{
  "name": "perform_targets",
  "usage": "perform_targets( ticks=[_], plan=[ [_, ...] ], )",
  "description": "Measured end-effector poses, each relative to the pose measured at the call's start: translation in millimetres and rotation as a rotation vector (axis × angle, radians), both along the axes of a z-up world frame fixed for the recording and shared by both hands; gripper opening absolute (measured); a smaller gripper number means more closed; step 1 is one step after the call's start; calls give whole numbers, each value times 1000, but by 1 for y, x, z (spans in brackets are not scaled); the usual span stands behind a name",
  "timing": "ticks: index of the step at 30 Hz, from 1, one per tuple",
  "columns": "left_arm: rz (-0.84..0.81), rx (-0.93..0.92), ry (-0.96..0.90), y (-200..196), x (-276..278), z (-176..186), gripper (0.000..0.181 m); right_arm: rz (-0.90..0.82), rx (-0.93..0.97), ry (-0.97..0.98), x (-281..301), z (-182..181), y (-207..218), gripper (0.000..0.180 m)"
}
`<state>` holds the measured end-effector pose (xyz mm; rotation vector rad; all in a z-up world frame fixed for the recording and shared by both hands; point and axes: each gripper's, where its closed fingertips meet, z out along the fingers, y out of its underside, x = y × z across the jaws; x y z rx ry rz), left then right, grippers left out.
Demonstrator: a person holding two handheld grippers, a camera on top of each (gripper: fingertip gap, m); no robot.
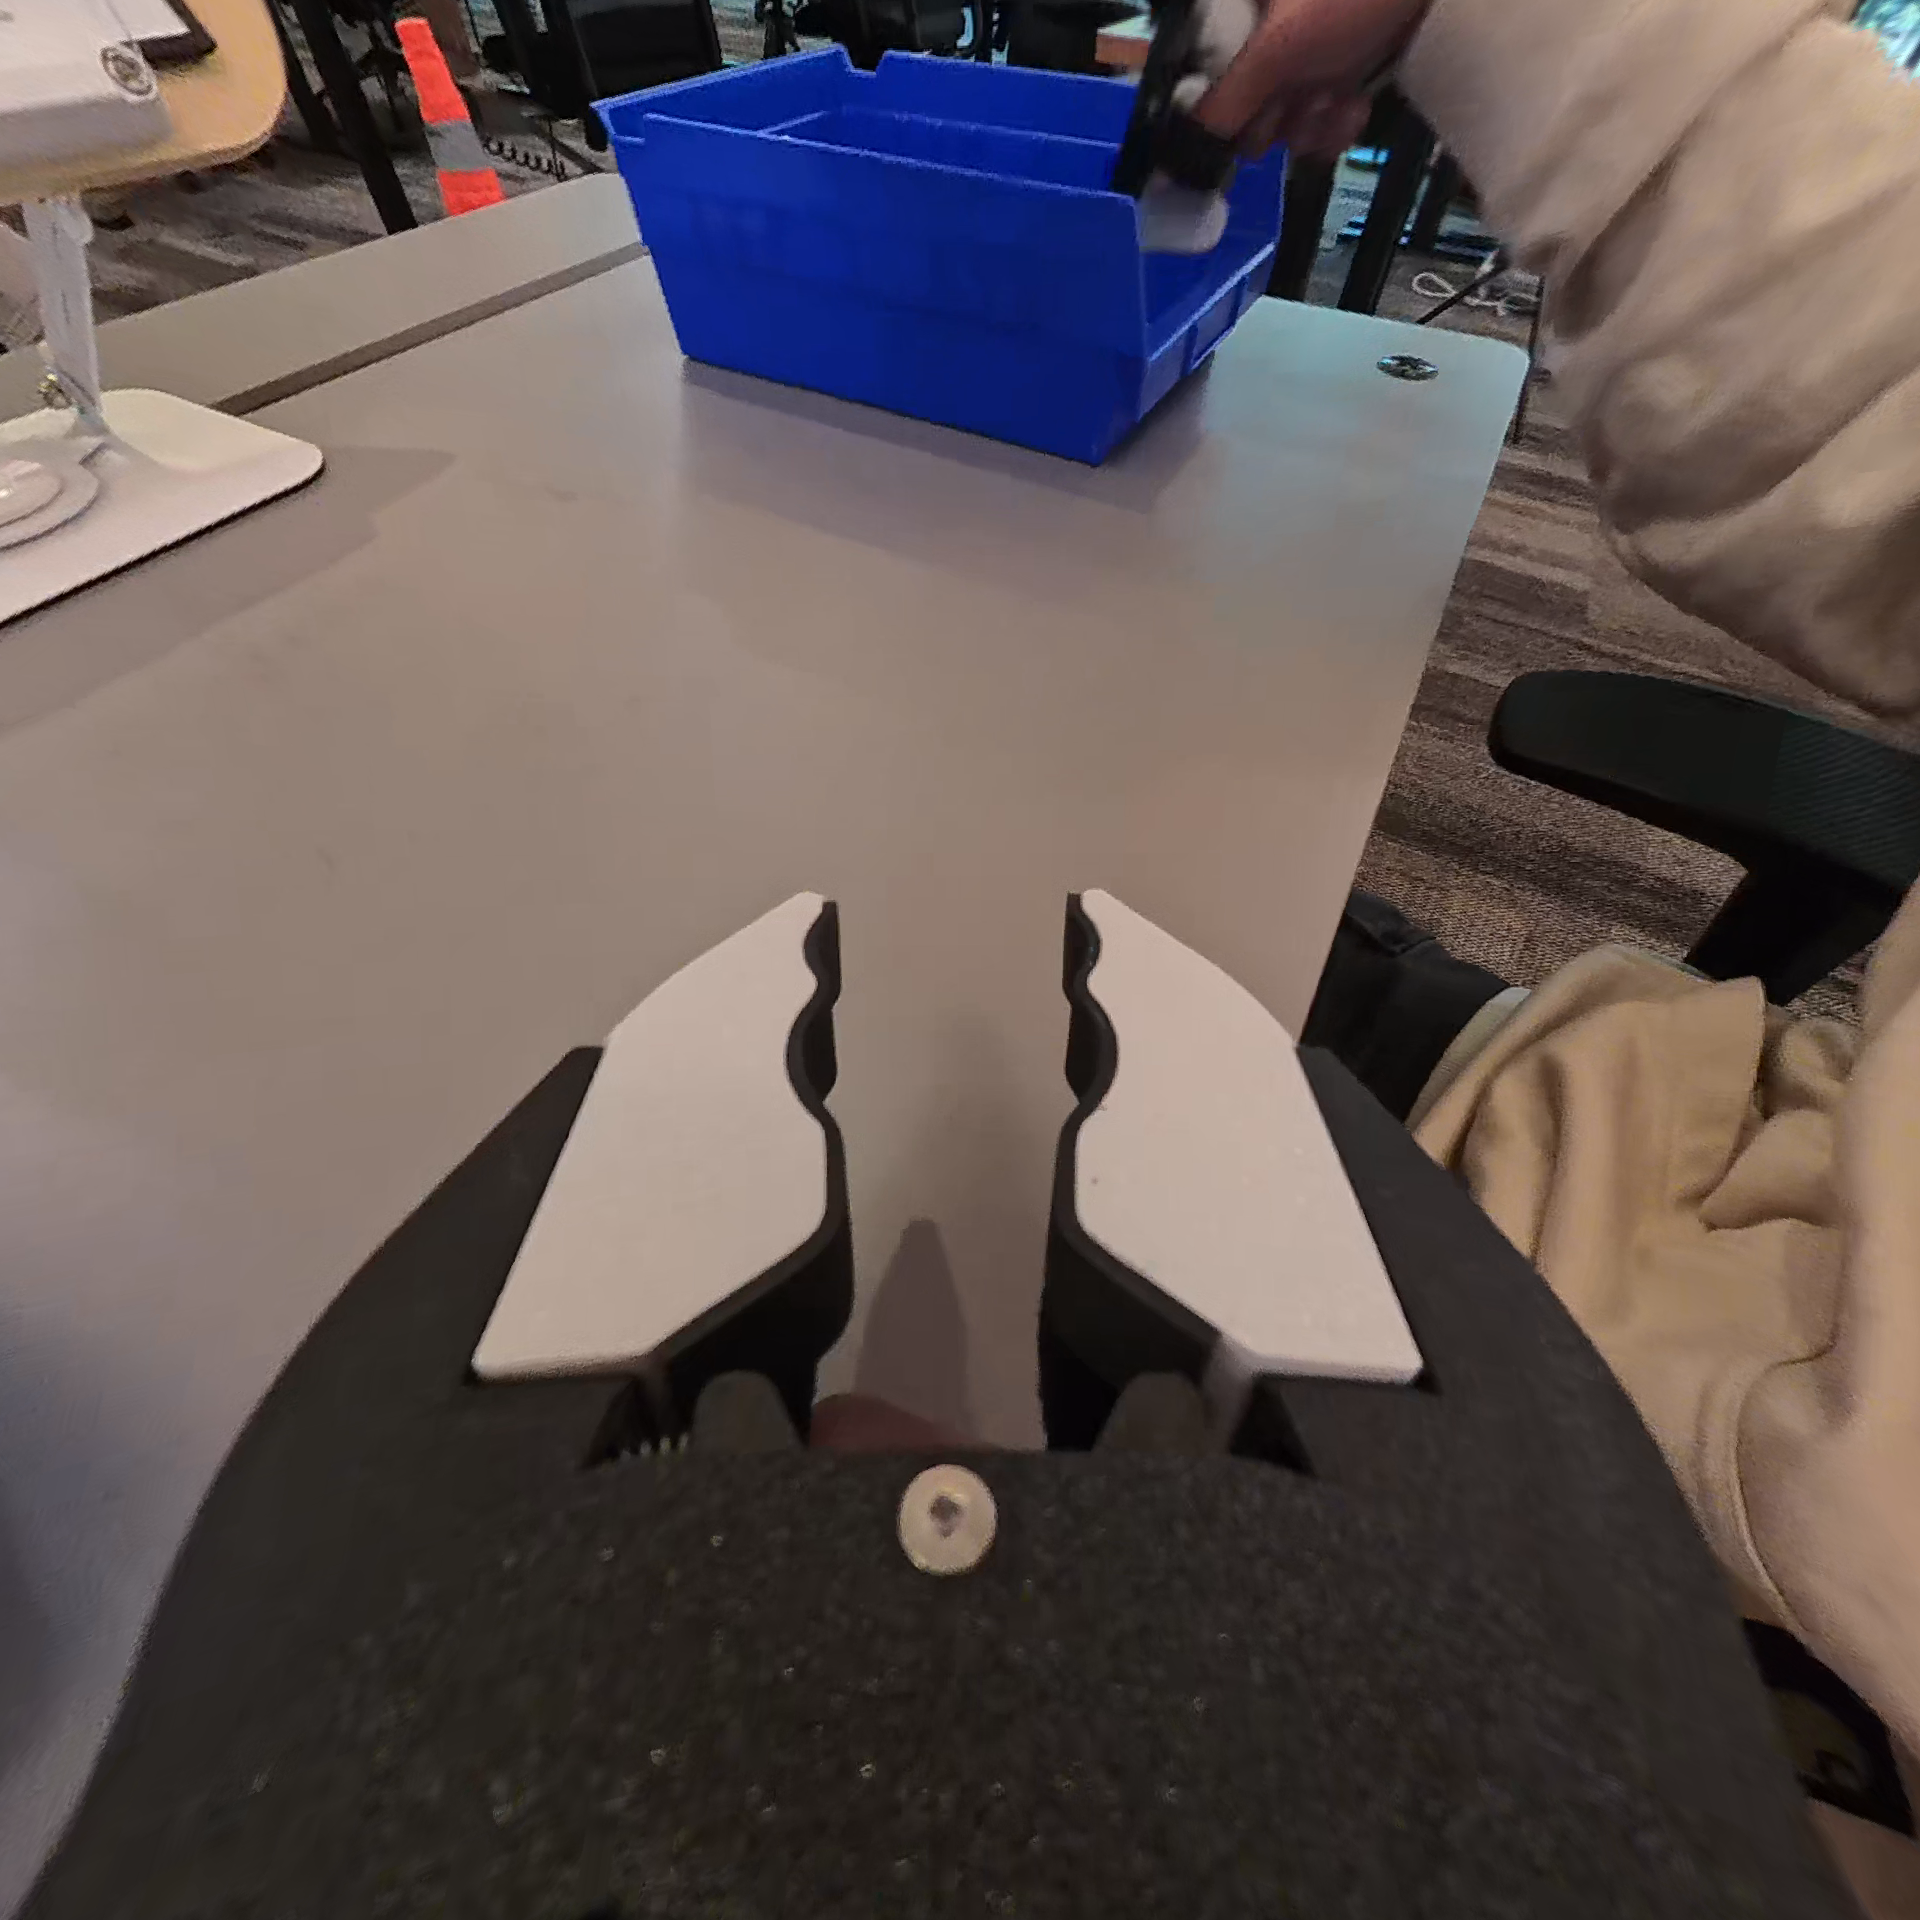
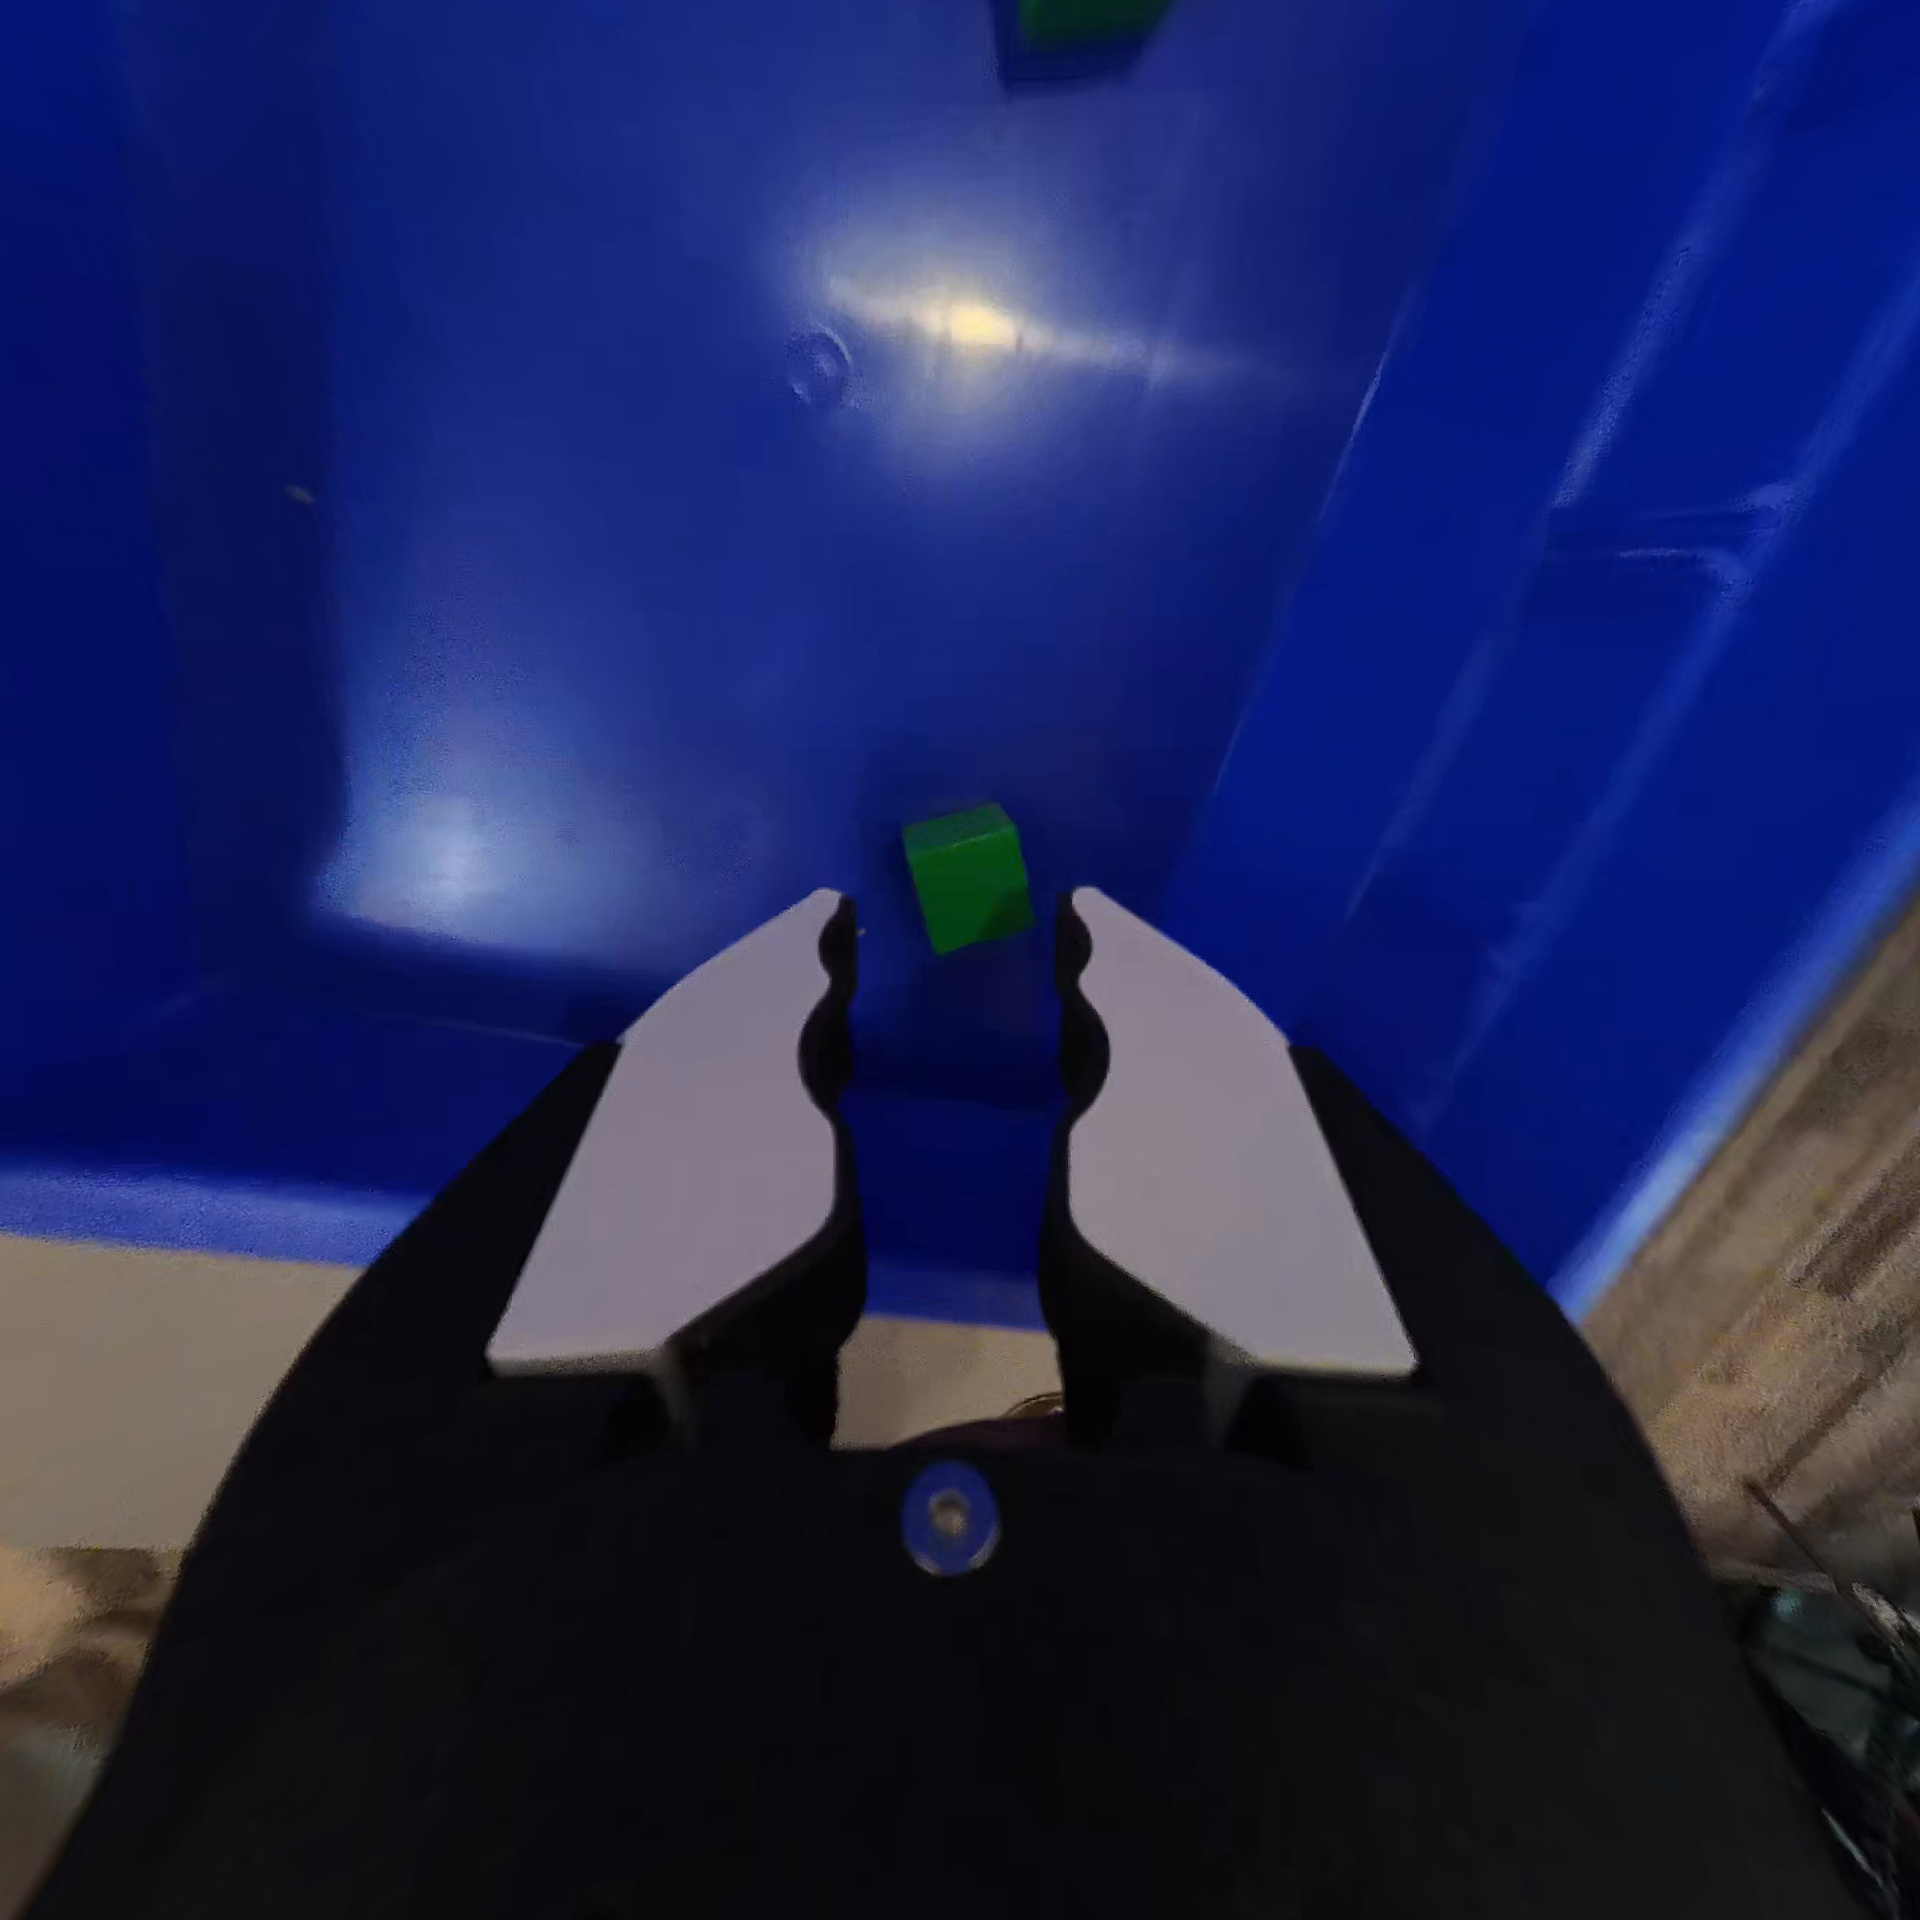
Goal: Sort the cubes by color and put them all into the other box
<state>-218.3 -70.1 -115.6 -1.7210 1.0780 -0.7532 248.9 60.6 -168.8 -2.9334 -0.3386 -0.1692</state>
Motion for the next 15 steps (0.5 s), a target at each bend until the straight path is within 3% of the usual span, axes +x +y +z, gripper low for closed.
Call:
perform_targets(
  ticks=[2,4,7,8,10,13,15],
  plan=[
    [28,-10,-3,5,-3,0,41,29,196,36,-22,33,3,38],
    [60,-20,-10,12,-7,0,41,101,524,151,-74,80,7,38],
    [91,-29,1,19,-11,-1,41,270,943,703,-210,135,-33,37],
    [95,-28,12,20,-12,-3,41,306,979,913,-251,139,-57,33],
    [84,-30,35,17,-11,-5,42,358,865,1223,-318,121,-98,36],
    [39,-37,80,7,-9,-9,43,436,713,1311,-369,94,-131,37],
    [24,-28,118,2,-15,-8,43,491,738,1208,-374,86,-130,37]
  ],
)
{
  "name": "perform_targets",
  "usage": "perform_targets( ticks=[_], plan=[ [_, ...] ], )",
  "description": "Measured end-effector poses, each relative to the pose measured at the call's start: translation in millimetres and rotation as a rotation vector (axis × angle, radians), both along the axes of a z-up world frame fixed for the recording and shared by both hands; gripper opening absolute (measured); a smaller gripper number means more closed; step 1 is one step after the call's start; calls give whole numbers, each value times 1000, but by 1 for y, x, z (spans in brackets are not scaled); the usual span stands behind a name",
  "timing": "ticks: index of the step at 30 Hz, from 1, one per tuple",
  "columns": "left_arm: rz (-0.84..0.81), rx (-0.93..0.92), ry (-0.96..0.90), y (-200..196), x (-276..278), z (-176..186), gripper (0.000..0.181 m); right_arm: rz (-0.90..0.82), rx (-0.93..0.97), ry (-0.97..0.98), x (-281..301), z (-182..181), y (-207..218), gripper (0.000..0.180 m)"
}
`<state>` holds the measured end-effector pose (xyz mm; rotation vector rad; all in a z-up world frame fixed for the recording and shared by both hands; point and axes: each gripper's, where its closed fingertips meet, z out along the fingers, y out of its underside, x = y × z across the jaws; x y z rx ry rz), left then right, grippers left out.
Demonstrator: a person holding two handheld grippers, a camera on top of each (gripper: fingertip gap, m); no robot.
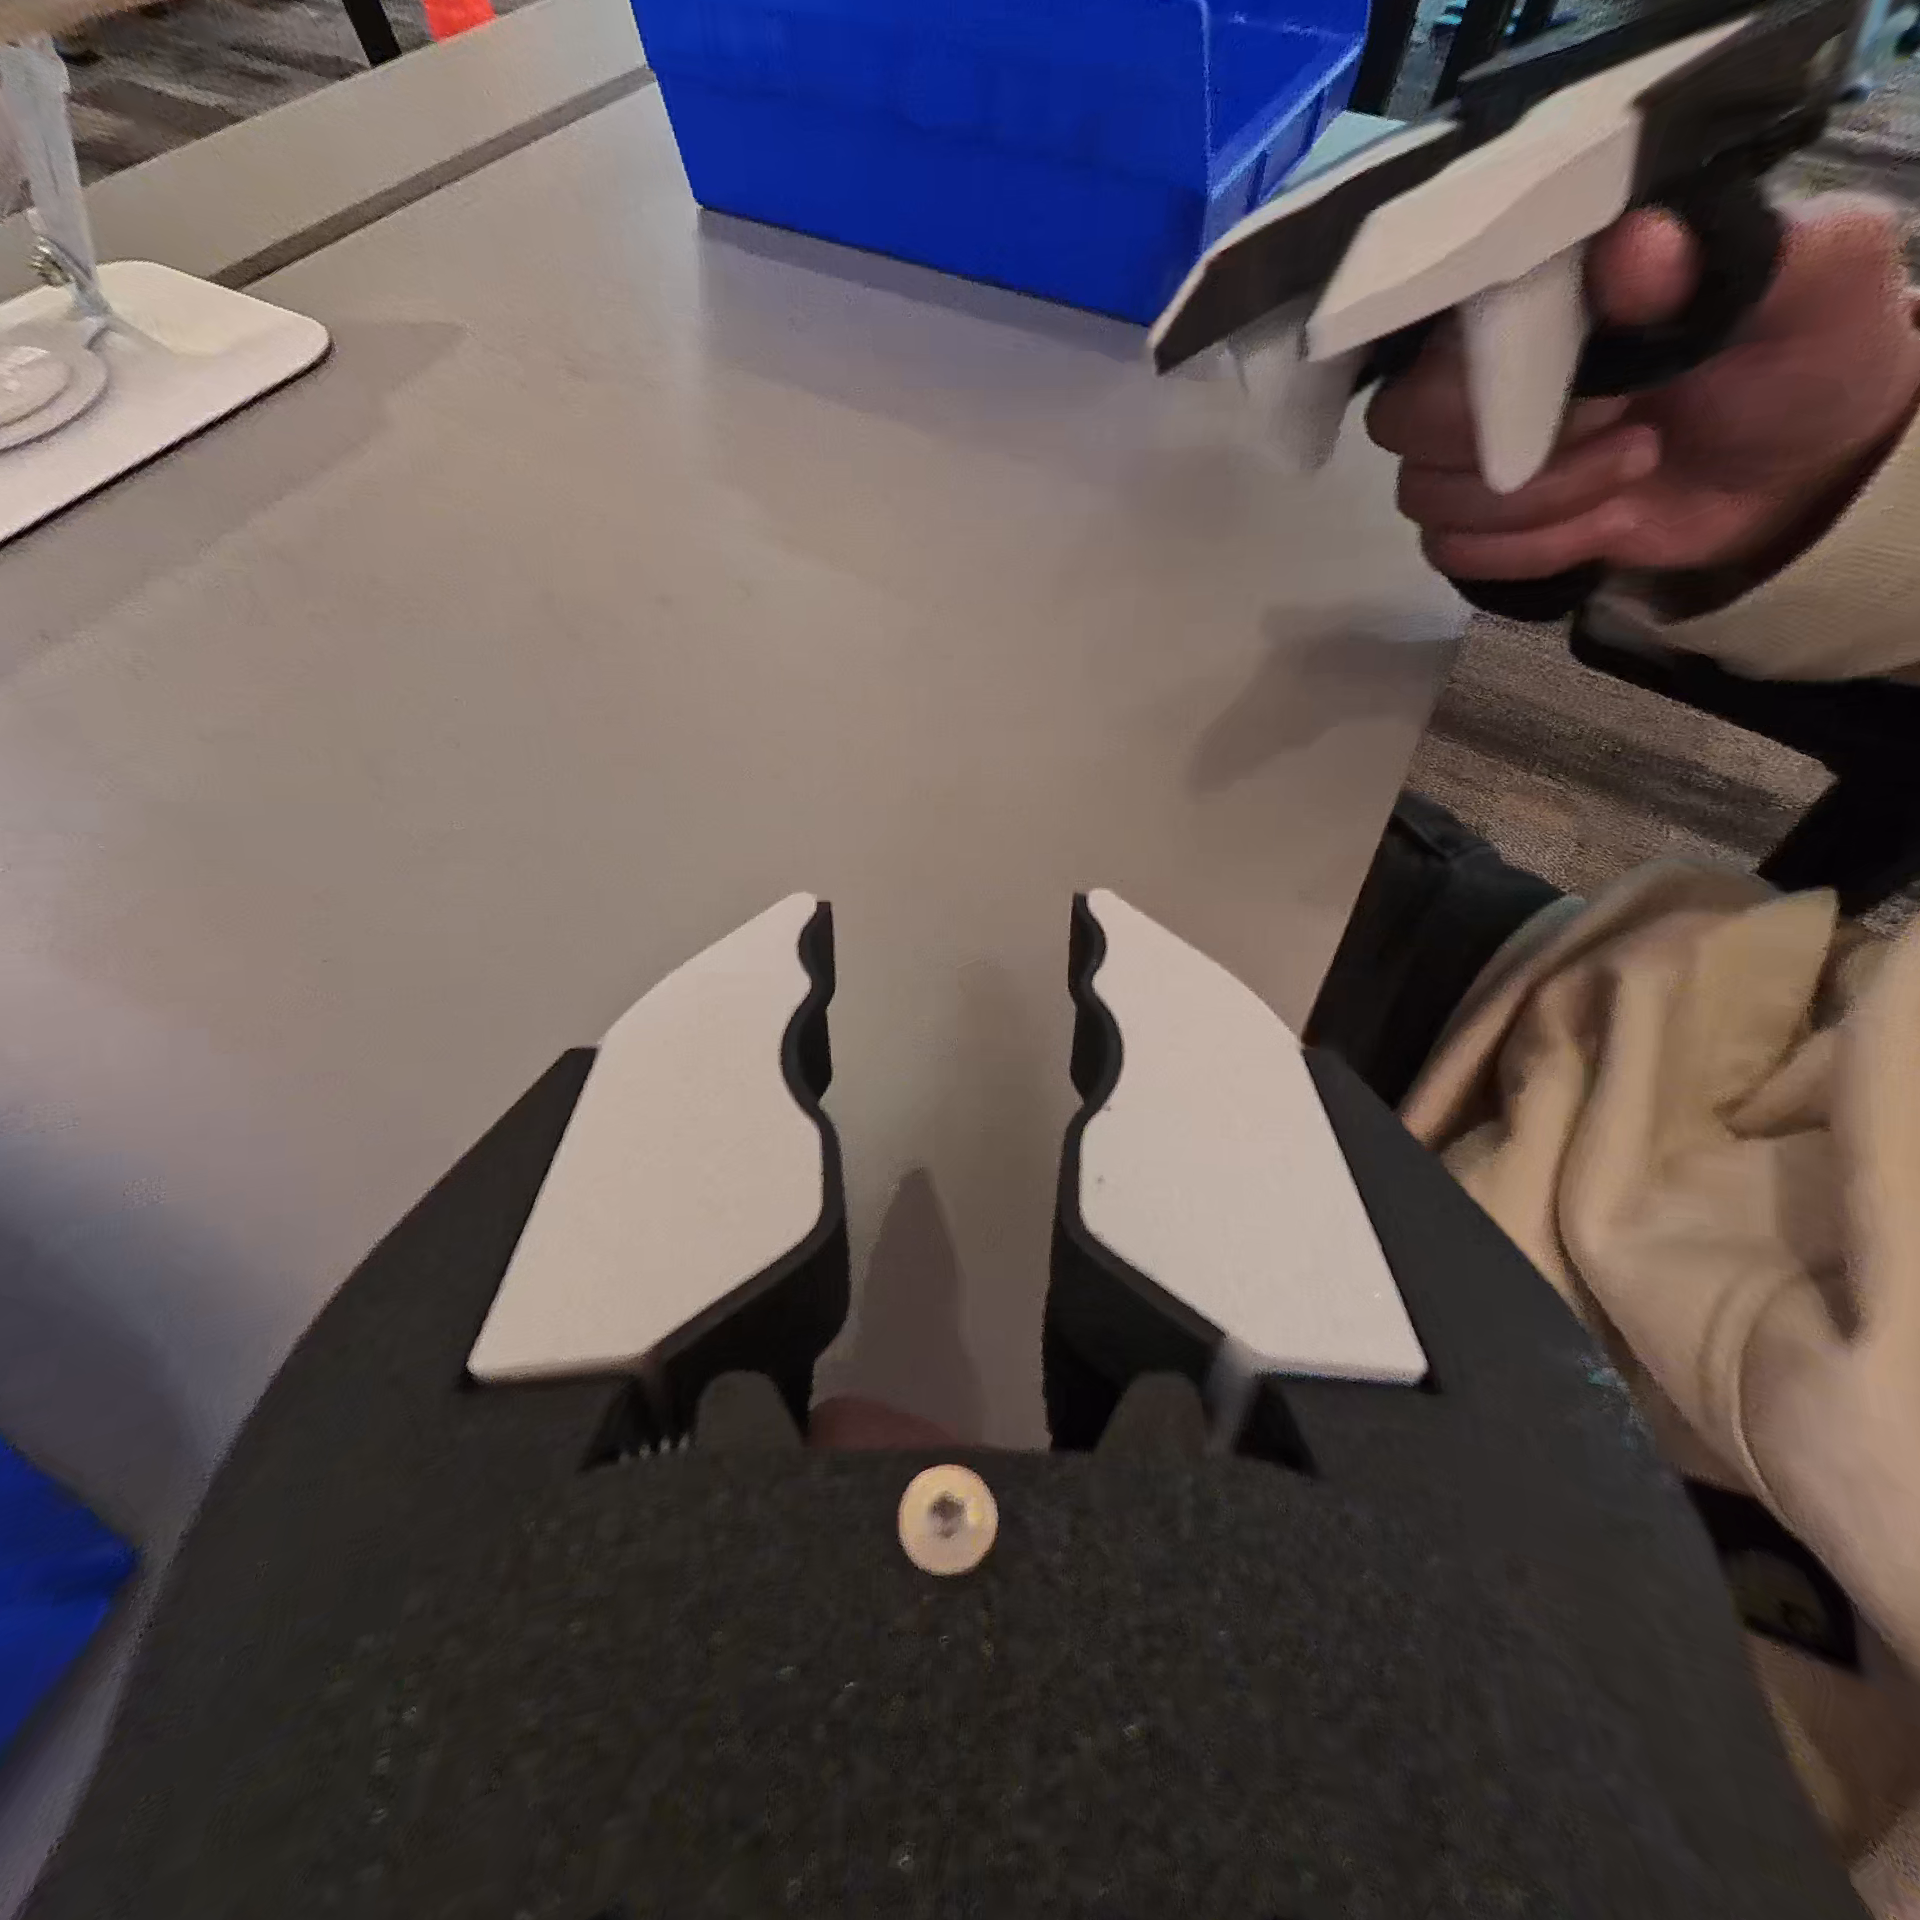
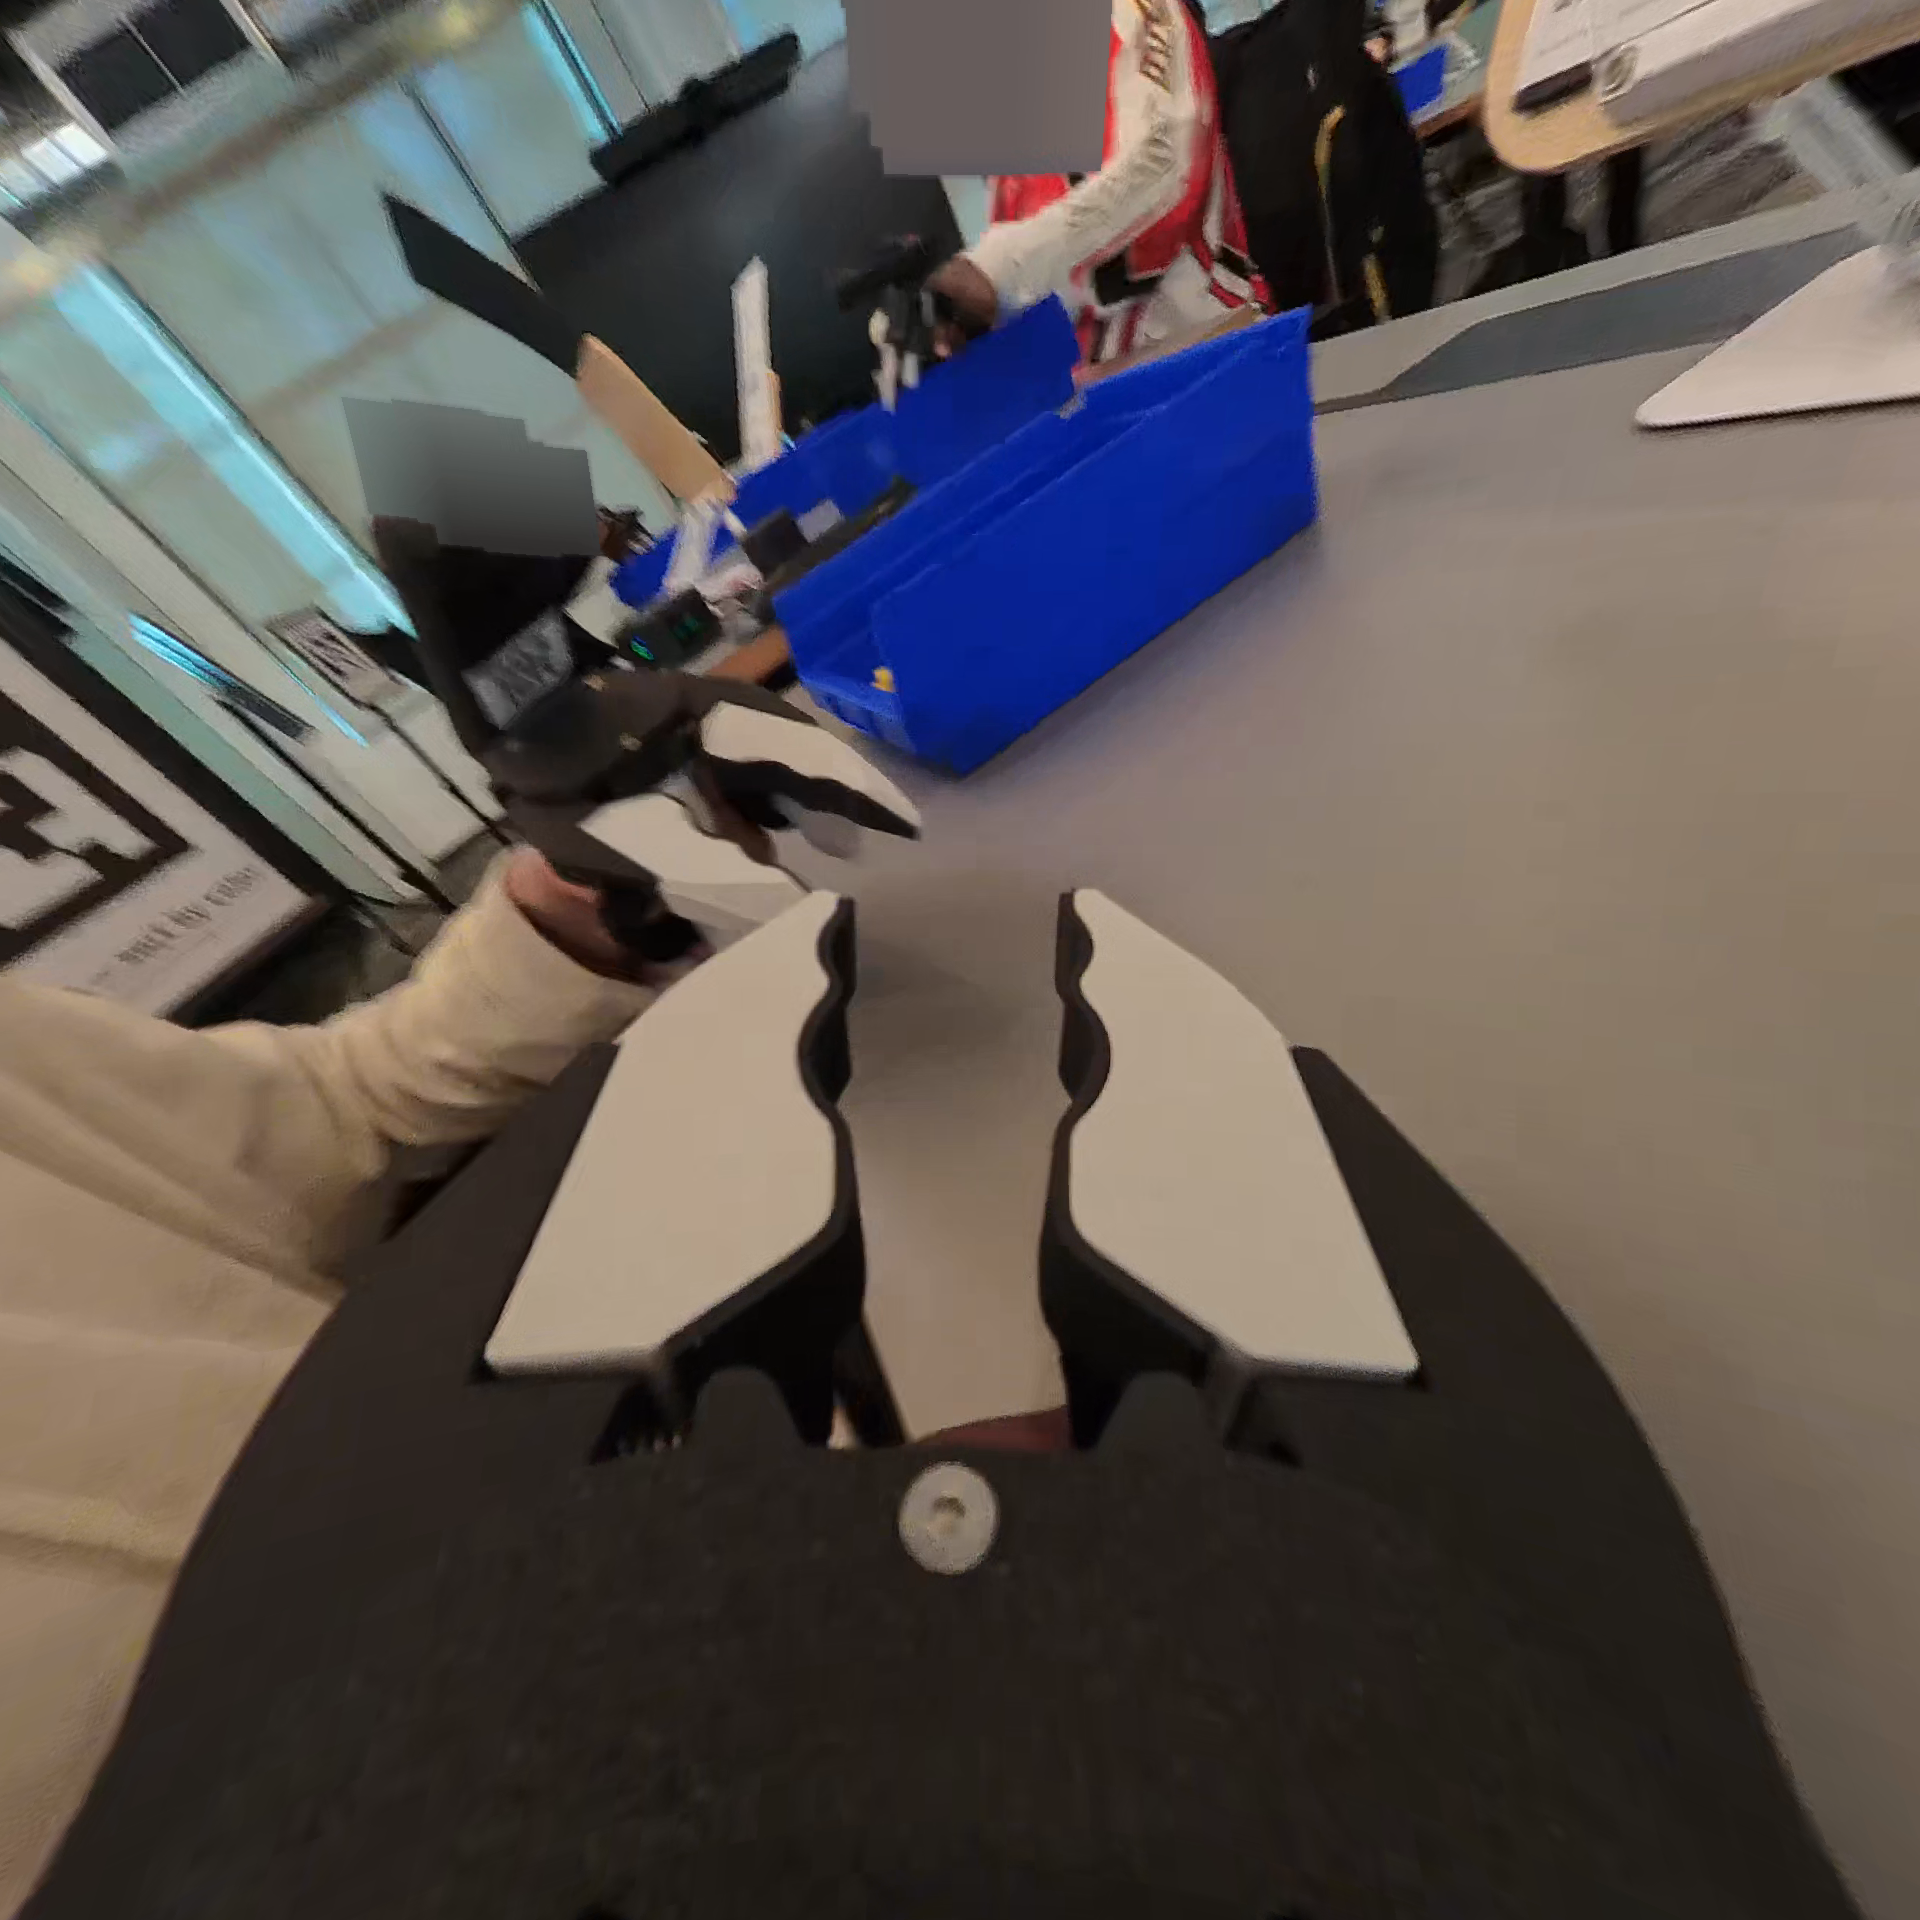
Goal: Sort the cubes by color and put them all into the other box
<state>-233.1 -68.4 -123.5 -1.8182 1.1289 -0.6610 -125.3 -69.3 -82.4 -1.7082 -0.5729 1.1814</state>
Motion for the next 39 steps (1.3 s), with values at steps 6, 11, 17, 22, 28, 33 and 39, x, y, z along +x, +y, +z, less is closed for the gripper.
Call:
perform_targets(
  ticks=[6,11,17,22,28,33,39],
  plan=[
    [18,92,116,18,-88,48,32,-2,-4,-55,3,-9,1,35],
    [-19,-76,313,77,-168,55,38,18,-24,-68,0,-14,6,34],
    [-166,-384,500,122,-194,-5,43,59,-70,-103,-11,-27,8,34],
    [-263,-451,605,123,-188,-44,51,61,-77,-136,-13,-36,10,33],
    [-210,-393,610,141,-191,-44,55,78,-120,-105,-11,-38,12,32],
    [-99,-269,747,167,-223,-48,42,83,-124,-102,-10,-38,12,31],
    [-254,-365,513,132,-185,-23,44,92,-118,-112,-10,-38,9,31]
  ],
)
